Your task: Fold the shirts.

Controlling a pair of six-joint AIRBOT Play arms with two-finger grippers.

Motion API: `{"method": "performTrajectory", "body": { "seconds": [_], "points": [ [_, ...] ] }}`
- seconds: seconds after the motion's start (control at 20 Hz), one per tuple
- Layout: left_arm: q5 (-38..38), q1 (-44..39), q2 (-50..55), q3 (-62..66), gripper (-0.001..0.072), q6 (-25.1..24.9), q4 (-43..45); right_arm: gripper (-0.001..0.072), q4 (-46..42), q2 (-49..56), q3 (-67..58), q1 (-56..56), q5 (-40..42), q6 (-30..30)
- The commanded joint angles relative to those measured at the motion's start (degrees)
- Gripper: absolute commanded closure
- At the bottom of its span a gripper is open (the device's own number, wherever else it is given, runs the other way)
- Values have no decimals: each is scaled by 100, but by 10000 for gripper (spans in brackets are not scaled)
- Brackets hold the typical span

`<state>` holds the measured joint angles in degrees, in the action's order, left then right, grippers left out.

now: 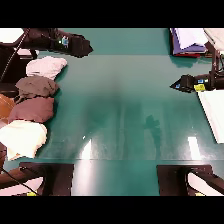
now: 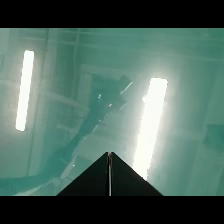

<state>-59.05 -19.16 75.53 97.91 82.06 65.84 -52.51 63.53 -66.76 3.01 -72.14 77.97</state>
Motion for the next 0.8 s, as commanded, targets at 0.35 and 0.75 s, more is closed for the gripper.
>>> {"method": "performTrajectory", "body": {
  "seconds": [0.35,0.75],
  "points": [
    [658,1460,1185,0,56,1104,3206,695,2,0,-4,2,2,2],
    [1174,2518,3088,0,57,1248,3174,695,4,0,-4,2,-98,4]
  ]
}}
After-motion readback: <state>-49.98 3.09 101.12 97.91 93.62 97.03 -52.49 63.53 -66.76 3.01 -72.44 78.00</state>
